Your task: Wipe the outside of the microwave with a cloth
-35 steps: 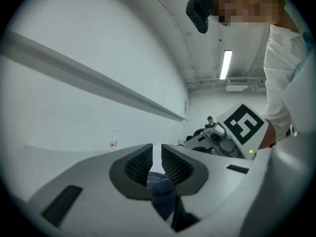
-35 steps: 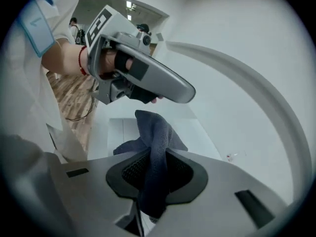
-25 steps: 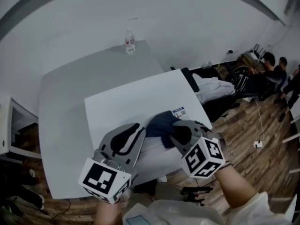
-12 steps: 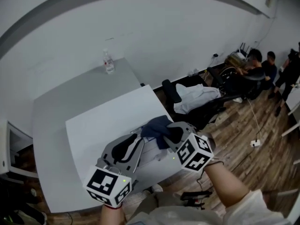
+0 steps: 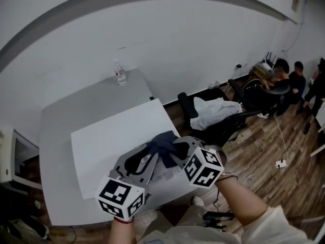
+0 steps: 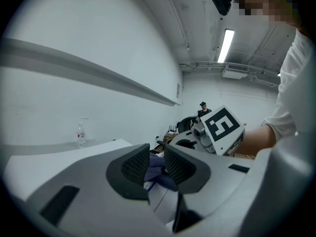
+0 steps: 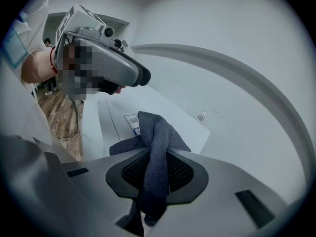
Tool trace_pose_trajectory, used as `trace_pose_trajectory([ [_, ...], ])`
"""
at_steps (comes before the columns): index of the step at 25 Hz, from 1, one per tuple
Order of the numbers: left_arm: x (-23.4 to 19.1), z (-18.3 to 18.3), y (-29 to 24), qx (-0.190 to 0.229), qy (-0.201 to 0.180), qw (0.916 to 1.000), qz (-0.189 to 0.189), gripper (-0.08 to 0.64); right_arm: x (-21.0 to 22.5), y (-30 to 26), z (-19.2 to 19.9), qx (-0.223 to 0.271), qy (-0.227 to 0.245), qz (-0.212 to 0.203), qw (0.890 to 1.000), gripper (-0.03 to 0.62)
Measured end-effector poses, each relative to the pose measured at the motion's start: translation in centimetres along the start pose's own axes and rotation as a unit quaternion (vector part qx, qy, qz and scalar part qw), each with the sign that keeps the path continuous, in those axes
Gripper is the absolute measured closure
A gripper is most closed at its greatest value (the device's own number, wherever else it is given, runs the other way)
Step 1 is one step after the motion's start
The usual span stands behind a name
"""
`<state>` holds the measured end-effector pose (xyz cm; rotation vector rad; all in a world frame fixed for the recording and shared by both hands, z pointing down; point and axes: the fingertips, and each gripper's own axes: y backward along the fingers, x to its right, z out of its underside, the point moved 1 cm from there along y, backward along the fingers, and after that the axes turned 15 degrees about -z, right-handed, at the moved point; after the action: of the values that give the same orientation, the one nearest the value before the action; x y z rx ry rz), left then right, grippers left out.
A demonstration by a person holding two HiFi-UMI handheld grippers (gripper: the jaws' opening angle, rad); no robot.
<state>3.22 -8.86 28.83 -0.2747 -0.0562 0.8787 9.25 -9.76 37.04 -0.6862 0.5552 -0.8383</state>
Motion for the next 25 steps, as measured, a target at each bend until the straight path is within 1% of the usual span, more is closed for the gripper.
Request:
trace_pose_trajectory([
  [5,0.9,0.6,-2.1,-0.019,0.016,0.9975,-0.065,0.477,0.2,0.3,0.5,0.049,0.023,-0.061,0.997,0.503],
  [9,1.6,0.8,-3.4,-0.024,0.030,0.9916,-0.123,0.477,0.6,0.6,0.6,0.108,0.031,-0.092,0.989,0.503],
  [11,2.3,0.6,-4.2,-0.028,0.028,0.9888,-0.144,0.477,0.9,0.9,0.8,0.131,0.039,-0.102,0.985,0.503],
  [14,3.0,0.6,-5.2,-0.031,0.022,0.9860,-0.162,0.477,1.1,1.2,0.8,0.144,0.046,-0.125,0.981,0.503],
  [18,3.1,0.4,-4.8,-0.043,0.026,0.9816,-0.184,0.477,1.0,0.9,0.4,0.133,0.073,-0.158,0.976,0.503],
  [22,3.5,0.8,-4.7,-0.040,0.026,0.9820,-0.183,0.477,1.1,0.8,0.7,0.123,0.098,-0.174,0.972,0.503],
  [25,3.9,1.6,-4.9,-0.049,0.023,0.9817,-0.183,0.477,1.3,0.8,0.9,0.141,0.093,-0.181,0.969,0.503],
])
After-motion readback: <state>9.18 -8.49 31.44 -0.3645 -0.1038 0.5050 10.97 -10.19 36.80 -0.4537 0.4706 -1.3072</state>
